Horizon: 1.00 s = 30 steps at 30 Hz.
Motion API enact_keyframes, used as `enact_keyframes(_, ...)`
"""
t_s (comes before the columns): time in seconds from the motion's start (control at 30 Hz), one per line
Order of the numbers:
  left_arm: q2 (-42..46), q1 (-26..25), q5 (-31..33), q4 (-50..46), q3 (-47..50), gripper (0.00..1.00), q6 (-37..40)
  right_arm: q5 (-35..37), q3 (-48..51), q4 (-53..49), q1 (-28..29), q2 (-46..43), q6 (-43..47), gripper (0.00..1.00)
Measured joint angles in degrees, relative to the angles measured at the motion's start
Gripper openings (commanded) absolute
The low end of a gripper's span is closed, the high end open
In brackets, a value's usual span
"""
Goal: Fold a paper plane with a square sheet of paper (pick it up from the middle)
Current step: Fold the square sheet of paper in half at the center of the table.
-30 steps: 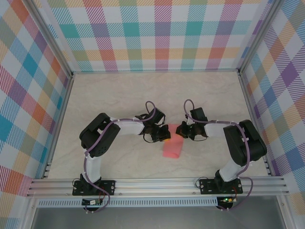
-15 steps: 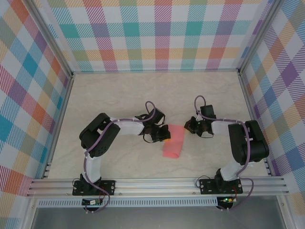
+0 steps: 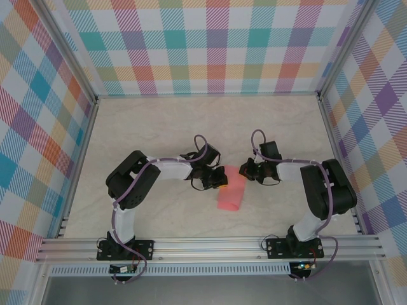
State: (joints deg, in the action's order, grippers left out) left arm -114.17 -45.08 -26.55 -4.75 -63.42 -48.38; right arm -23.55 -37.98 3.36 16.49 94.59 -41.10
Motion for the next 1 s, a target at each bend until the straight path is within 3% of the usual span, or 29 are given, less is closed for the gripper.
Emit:
enact_keyframes(0.27,0.02,0.0,0.0,0.04,0.07,0.0,0.22,-3.52,-0.11,0.2,-6.91,0.94,0.09,0.0)
enact_keyframes(0.43,0.13,0.0,0.02,0.37,0.26,0.0,0.22,-1.38,-0.13,-4.44,-8.15,-4.96,1.18,0.0)
enact_keyframes(0.63,0.11,0.0,0.02,0.37,0.26,0.0,0.28,-2.05,0.63,-8.96,-1.9,-12.46,1.33,0.0)
enact_keyframes(0.83,0.11,0.0,0.04,0.35,0.22,0.0,0.46,-3.58,3.3,-12.33,5.6,-10.8,1.05,0.0)
enact_keyframes(1.0,0.07,0.0,0.07,0.33,0.2,0.0,0.48,-3.91,4.35,-14.25,6.4,-7.91,1.16,0.0)
